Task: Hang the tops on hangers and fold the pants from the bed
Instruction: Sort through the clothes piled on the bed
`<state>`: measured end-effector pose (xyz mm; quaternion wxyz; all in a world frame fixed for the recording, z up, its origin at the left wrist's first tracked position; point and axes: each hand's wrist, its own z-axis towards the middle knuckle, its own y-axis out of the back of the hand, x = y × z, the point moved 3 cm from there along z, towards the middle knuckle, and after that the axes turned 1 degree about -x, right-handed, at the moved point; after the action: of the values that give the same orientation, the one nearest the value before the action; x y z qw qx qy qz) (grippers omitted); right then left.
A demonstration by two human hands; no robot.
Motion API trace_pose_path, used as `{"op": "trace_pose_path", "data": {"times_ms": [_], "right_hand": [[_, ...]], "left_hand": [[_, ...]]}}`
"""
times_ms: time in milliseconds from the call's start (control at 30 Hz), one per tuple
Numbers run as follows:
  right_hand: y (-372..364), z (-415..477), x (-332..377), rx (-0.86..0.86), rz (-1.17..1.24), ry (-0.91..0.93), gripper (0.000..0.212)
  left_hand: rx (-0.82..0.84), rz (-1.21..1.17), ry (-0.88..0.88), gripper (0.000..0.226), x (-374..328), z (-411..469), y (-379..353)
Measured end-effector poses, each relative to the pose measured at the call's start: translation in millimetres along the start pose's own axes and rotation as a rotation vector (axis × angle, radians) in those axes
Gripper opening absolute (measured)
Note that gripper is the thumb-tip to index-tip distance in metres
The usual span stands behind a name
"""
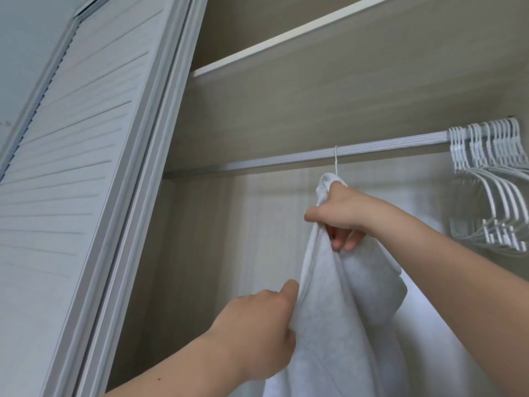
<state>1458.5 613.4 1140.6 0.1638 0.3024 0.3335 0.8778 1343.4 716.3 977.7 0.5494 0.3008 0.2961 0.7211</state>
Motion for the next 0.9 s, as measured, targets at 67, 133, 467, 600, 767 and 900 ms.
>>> {"op": "trace_pose_path", "data": {"times_ms": [67,133,467,600,767,900], "right_hand": [[-1.4,-5.6,4.8,-0.009,-0.039,0.016,0.03],[-3.1,-9.0,8.8,-0.029,-0.082,0.034,0.025],[-28.5,9.7,29.2,-0.114,-0.148,0.193,0.026],[-52.6,24.5,44.0,-0.072,-0.057,0.273,0.022],[-90.6,49.8,60.9,-0.019,0.082,0.345,0.01],[-126.5,79.8,72.5,-0.037,0.191,0.415,0.012]], "left_hand": [[0.018,0.011,-0.013,0.035,0.1,-2.4,-0.9],[0.04,0.009,-0.02,0.035,2.9,-5.2,-1.4],[0.064,0.066,0.002,0.03,36.0,-7.6,3.9],[0.08,0.115,0.037,0.032,59.1,-10.2,5.0],[0.112,0.163,0.122,0.034,94.4,-14.7,3.5],[0.123,0.276,0.22,0.033,122.6,-10.8,-1.7]]}}
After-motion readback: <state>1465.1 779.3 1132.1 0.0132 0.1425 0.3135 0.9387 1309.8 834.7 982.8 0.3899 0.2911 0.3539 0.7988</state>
